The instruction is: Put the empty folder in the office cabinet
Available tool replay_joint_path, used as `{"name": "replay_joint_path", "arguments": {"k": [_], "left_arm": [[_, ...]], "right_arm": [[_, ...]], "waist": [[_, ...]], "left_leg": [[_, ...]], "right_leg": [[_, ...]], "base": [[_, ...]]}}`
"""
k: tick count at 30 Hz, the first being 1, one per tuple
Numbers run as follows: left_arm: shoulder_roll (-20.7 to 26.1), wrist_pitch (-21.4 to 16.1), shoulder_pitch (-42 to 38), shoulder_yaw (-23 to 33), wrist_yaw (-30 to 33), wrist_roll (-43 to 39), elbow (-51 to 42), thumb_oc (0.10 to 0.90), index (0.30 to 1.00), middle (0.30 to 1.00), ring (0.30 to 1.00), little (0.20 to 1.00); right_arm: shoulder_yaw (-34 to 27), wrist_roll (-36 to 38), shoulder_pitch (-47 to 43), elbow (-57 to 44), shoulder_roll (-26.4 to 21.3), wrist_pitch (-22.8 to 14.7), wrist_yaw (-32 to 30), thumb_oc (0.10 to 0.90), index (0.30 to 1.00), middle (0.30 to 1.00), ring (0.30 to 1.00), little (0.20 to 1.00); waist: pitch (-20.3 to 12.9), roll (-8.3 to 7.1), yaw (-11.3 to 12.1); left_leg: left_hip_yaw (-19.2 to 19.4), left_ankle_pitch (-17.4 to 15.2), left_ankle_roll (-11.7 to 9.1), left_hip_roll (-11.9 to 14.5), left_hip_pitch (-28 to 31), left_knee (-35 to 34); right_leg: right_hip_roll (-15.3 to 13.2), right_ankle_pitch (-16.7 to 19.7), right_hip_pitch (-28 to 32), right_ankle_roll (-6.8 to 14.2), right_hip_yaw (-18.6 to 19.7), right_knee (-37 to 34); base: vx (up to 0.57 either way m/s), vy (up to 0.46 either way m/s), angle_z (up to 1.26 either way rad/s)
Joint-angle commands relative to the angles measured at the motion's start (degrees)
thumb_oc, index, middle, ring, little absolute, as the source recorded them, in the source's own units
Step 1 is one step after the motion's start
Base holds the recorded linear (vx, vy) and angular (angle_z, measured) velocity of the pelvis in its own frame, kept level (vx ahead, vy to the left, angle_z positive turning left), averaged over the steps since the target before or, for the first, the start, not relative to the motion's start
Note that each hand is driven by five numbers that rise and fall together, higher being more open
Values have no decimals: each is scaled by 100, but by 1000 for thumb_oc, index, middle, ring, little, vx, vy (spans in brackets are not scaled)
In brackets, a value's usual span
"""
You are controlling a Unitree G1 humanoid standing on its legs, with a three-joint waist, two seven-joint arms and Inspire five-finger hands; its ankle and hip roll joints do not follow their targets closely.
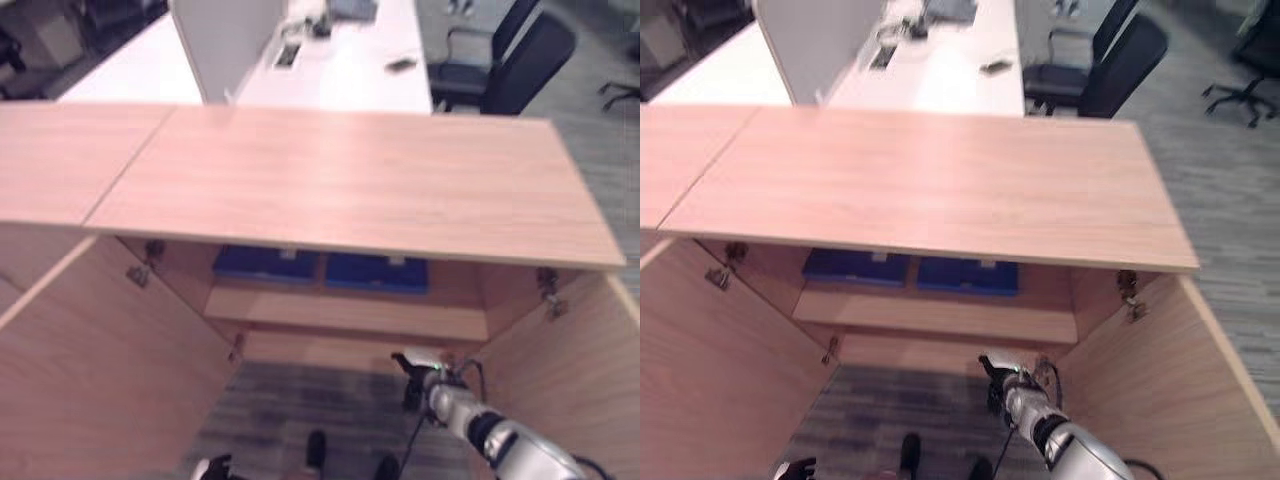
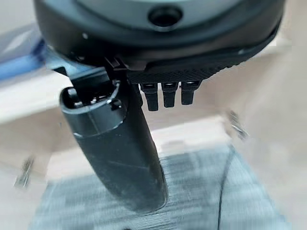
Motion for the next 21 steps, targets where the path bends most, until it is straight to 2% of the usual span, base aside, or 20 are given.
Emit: {"name": "replay_joint_path", "arguments": {"k": [1, 3, 4, 5, 6, 9, 10, 11, 12, 16, 21], "left_arm": [[-167, -24, -468, -310, -90, 442, 235, 800, 900, 900, 900, 900], [-220, -32, -492, -362, -112, 449, 176, 800, 900, 900, 900, 900], [-330, -56, -615, -535, -149, 507, 31, 800, 900, 900, 900, 900], [-330, -56, -616, -537, -149, 507, 31, 800, 900, 900, 900, 900], [-407, -73, -725, -679, -143, 543, -104, 800, 900, 900, 900, 900], [-448, -85, -816, -721, -91, 449, -184, 800, 900, 900, 900, 900], [-477, -123, -851, -768, -52, 348, -227, 800, 900, 900, 900, 900], [-577, -155, -905, -924, -28, 273, -263, 800, 900, 900, 900, 900], [-622, -166, -902, -978, -35, 278, -270, 800, 900, 900, 900, 900], [-649, -189, -798, -1081, -102, 404, -208, 800, 900, 900, 900, 900], [-591, -152, -625, -885, -157, 563, 183, 800, 900, 900, 900, 900]], "right_arm": [[-363, 1221, -355, -563, -155, -361, -90, 800, 900, 900, 900, 900], [-495, 1324, -117, -757, -218, -391, -108, 800, 900, 900, 900, 900], [-792, 1662, 370, -1009, -304, -419, -62, 800, 900, 900, 900, 900], [-794, 1662, 371, -1012, -306, -417, -61, 800, 900, 900, 900, 900], [-1044, 1801, 760, -1098, -327, -430, -129, 800, 900, 900, 900, 900], [-1142, 1931, 933, -944, -292, -403, -117, 800, 900, 900, 900, 900], [-1134, 1915, 973, -848, -283, -398, -144, 800, 900, 900, 900, 900], [-1249, 1963, 1156, -659, -251, -369, -148, 800, 900, 900, 900, 900], [-1372, 2008, 1242, -470, -214, -356, -171, 800, 900, 900, 900, 900], [-1694, 2069, 1431, 38, -175, -310, -194, 800, 900, 900, 900, 900], [-2342, 2479, 1510, 897, -59, -313, -228, 800, 900, 900, 900, 900]], "waist": [[30, -244, -200], [-41, -241, -265], [-119, -230, -433], [-133, -231, -432], [-136, -238, -573], [-85, -272, -620], [-44, -309, -595], [-20, -297, -586], [-78, -273, -634], [-177, -198, -776], [-94, -54, -919]], "left_leg": [[518, -470, -73, -153, 289, -50], [540, -490, -64, -158, 294, -50], [584, -584, -50, -168, 393, -50], [584, -574, -49, -169, 373, -50], [607, -640, -22, -179, 431, -50], [515, -682, 16, -200, 489, 67], [275, -758, 7, -235, 436, 258], [-256, -887, 17, -323, 538, 201], [-330, -879, 46, -343, 592, 99], [-268, -908, 111, -403, 762, -50], [17, -1046, 264, -621, 790, -50]], "right_leg": [[-201, 257, 227, 587, 374, -578], [-199, 268, 217, 593, 396, -576], [-190, 256, 272, 611, 478, -569], [-192, 265, 253, 610, 477, -571], [-168, 235, 272, 611, 581, -529], [-161, 247, 240, 610, 751, -458], [-173, 279, 192, 619, 884, -406], [-161, 281, 172, 628, 1111, -326], [-162, 272, 157, 631, 1169, -311], [-216, 231, 158, 684, 1267, -258], [-406, 463, -111, 871, 1625, -145]], "base": [[98, 86, -35], [53, 50, -39], [46, 41, -39], [57, 77, -24], [11, 60, -12], [-24, 53, -19], [-38, 93, -36], [-15, 131, -68], [36, 146, -83], [21, 131, -25], [-73, 204, -36]]}}
